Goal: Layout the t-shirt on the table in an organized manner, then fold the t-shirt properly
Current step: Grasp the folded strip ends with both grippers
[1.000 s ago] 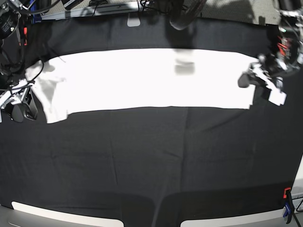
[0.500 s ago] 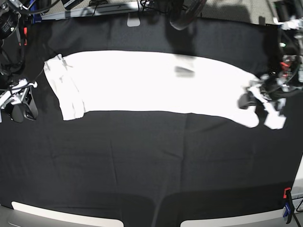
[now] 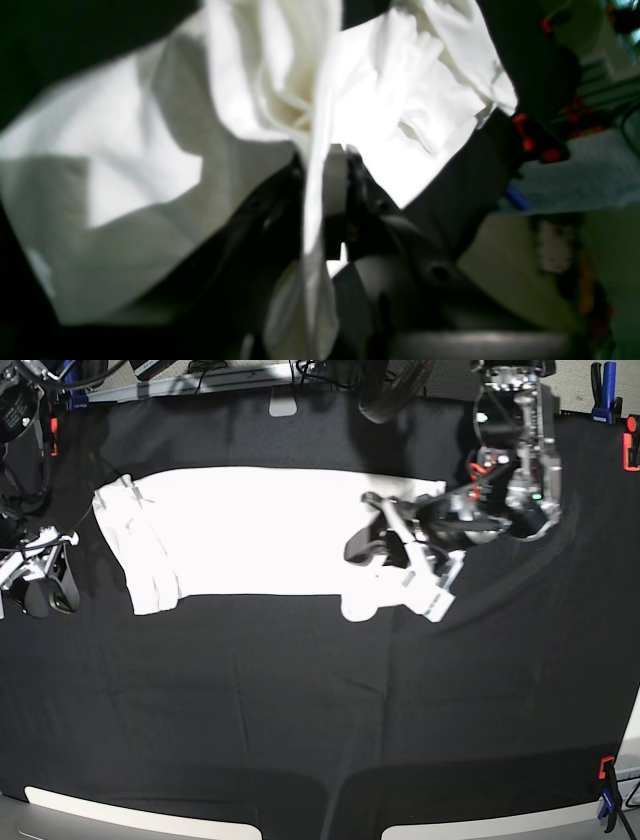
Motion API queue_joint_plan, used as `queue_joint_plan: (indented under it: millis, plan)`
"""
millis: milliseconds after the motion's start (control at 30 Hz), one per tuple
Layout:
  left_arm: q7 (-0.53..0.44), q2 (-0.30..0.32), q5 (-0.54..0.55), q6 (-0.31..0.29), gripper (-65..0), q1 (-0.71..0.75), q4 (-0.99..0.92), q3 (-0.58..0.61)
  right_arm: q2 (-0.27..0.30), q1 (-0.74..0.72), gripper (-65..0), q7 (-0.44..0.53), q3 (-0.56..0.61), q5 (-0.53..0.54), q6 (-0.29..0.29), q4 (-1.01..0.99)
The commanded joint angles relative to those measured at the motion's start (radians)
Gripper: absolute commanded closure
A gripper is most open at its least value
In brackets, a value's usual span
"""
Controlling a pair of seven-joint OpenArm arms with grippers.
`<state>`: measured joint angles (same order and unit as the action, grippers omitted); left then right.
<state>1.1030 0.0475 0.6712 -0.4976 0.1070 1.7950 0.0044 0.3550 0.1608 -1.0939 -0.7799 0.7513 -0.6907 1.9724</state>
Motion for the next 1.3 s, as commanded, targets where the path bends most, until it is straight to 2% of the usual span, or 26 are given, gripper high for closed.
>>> queue_joint_plan:
  millis: [0,67,100,167,200,233,300,400,500,667,733,800,867,1133,1200,1267]
  plan:
    - [-0.027,0.0,0.01,0.0,0.0,-0.014,0.018,0.014,0.02,-0.011,-29.1,0.006,-0.005,0.003,-0.007,0.017]
    - [-0.027,0.0,0.006,0.0,0.0,-0.014,0.018,0.033,0.02,-0.011,-30.9,-0.01,-0.005,-0.016,-0.007,0.017]
    - [-0.027,0.0,0.008,0.0,-2.2,-0.014,0.018,0.037,0.02,-0.011,-33.4,-0.012,-0.005,-0.015,-0.007,0.017]
    - [-0.029,0.0,0.016,0.0,-20.1,-0.016,0.018,0.037,0.019,-0.011,-37.7,-0.005,-0.005,-0.015,-0.007,0.017]
    - [-0.031,0.0,0.018,0.0,-28.1,-0.018,0.018,0.037,0.019,-0.011,-37.8,0.011,-0.005,-0.015,-0.007,0.017]
    - [-0.031,0.0,0.019,0.0,-34.4,-0.019,0.018,0.037,0.019,-0.012,-37.8,0.031,-0.005,-0.014,-0.007,0.017]
    - [-0.031,0.0,0.037,0.0,-41.2,-0.022,0.018,0.037,0.019,-0.012,-37.7,0.073,-0.005,-0.014,-0.007,0.017]
    - [-0.032,0.0,0.063,0.0,-42.3,-0.022,0.018,0.037,0.02,-0.02,-37.7,0.11,-0.005,-0.01,-0.007,0.017]
    - [-0.032,0.0,0.066,0.0,-42.3,-0.022,0.018,0.037,0.019,-0.05,-37.7,0.097,-0.005,-0.01,-0.007,0.017]
    - [-0.032,0.0,0.066,0.0,-42.3,-0.022,0.018,0.037,0.019,-0.134,-37.7,-0.028,-0.005,-0.011,-0.007,0.017]
    - [-0.032,0.0,0.066,0.0,-42.3,-0.022,0.018,0.037,0.022,-0.151,-37.8,-0.028,-0.005,-0.018,-0.007,0.017]
    - [-0.031,0.0,0.065,0.0,-42.3,-0.022,0.018,0.037,0.022,-0.155,-40.5,-0.028,-0.005,-0.015,-0.007,0.017]
    - [-0.031,0.0,0.065,0.0,-42.3,-0.022,0.018,0.037,0.021,-0.154,-47.7,-0.028,-0.005,-0.016,-0.007,0.017]
    - [-0.027,0.0,0.063,0.0,-42.3,-0.022,0.018,0.037,0.021,-0.154,-47.5,-0.031,-0.005,-0.02,-0.007,0.017]
    - [-0.027,0.0,0.062,0.0,-42.3,-0.022,0.018,0.037,0.021,-0.152,-47.5,-0.031,-0.005,-0.047,-0.007,0.016]
    - [-0.027,0.0,0.063,0.0,-42.3,-0.022,0.018,0.037,0.018,-0.151,-47.5,-0.031,-0.005,-0.119,-0.007,-0.001]
